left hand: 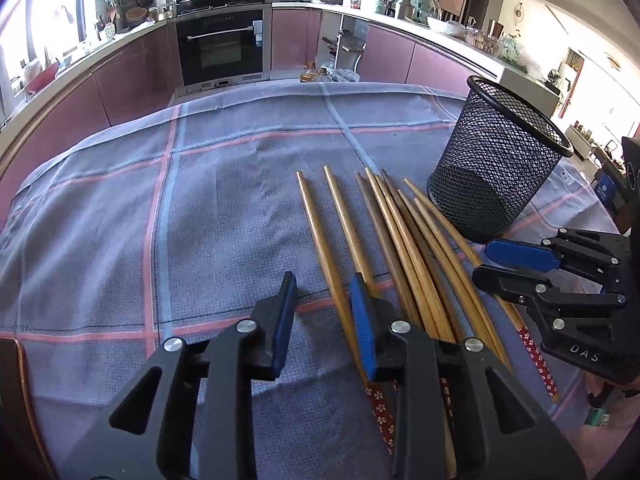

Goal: Organize utensils
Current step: 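Grasp one chopstick with the left gripper and lift it upright, then lower the chopstick into the black mesh holder and open the left gripper, then move the left gripper back to the chopsticks pile and grasp one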

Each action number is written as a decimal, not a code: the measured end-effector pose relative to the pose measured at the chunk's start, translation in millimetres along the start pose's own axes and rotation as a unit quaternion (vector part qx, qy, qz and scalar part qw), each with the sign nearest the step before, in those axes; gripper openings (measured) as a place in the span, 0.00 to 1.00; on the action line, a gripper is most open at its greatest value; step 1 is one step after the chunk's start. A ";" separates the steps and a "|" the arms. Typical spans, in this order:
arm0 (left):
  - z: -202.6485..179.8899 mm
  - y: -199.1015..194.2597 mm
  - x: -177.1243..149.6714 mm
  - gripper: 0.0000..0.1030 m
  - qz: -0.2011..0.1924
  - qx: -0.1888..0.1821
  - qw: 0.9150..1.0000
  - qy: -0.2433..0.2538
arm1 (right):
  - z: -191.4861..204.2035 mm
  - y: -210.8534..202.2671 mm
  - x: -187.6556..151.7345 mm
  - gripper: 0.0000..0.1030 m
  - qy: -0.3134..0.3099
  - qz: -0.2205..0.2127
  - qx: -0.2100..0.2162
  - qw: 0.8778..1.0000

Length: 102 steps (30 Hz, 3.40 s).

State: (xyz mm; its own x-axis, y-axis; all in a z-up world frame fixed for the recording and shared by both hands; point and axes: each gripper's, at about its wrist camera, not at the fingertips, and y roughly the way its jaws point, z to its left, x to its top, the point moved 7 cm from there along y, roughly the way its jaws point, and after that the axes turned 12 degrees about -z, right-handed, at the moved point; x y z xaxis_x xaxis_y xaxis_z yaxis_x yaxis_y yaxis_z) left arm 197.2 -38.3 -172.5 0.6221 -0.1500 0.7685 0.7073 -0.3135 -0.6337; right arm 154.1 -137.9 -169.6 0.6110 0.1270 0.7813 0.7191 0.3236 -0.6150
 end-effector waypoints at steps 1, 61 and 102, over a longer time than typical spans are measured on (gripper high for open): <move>-0.5 0.5 0.6 0.14 0.000 0.003 1.000 0.001 | 0.8 0.7 0.1 0.09 0.004 0.001 0.008 1.000; -117.9 -55.3 146.2 0.07 -0.117 -0.134 0.984 0.016 | -57.9 -45.1 117.0 0.05 0.011 -0.101 0.056 0.993; -31.9 -28.6 -15.9 0.30 -0.008 -0.052 0.998 0.016 | 21.9 -16.4 -6.9 0.28 0.022 0.006 0.088 0.996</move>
State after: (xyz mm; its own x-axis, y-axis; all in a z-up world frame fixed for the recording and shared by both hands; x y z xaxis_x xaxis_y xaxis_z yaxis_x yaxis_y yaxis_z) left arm 156.4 -56.9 -163.8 0.5985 -0.1735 0.7821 0.6776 -0.4110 -0.6098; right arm 130.8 -123.5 -162.5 0.6361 0.0916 0.7661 0.6450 0.4818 -0.5932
